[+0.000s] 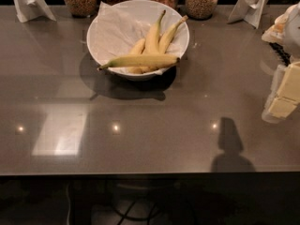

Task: Pick banana from white bowl

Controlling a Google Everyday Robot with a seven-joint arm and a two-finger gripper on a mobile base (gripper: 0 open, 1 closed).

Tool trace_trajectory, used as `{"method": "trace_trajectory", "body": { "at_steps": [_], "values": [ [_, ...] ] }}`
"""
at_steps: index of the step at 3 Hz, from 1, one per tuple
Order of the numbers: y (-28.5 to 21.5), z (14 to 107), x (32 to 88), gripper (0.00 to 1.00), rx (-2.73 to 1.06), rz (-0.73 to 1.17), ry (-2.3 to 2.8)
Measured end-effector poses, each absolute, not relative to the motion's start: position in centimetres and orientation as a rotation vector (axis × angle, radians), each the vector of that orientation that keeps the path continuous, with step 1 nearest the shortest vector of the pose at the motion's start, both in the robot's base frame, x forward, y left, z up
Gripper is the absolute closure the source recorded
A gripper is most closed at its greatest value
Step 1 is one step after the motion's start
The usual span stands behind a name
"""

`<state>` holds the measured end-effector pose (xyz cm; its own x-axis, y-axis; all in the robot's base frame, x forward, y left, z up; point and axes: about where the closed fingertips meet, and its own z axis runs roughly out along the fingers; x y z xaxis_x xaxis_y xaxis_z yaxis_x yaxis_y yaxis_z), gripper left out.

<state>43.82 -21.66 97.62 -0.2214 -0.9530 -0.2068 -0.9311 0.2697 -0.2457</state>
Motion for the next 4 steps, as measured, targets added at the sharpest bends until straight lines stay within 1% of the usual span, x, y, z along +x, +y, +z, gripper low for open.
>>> {"method": "trace_trajectory", "body": {
  "at_steps": [1, 2, 4],
  "values": [
    [-21.6, 97.6, 43.8, 0.00, -1.724, -0.098, 2.231],
    [-19.1, 98.3, 45.0, 0.00, -1.678, -0.047, 2.144],
    [-11.6, 99.1, 49.8, 0.00, -1.617, 0.107, 1.944]
  ]
}}
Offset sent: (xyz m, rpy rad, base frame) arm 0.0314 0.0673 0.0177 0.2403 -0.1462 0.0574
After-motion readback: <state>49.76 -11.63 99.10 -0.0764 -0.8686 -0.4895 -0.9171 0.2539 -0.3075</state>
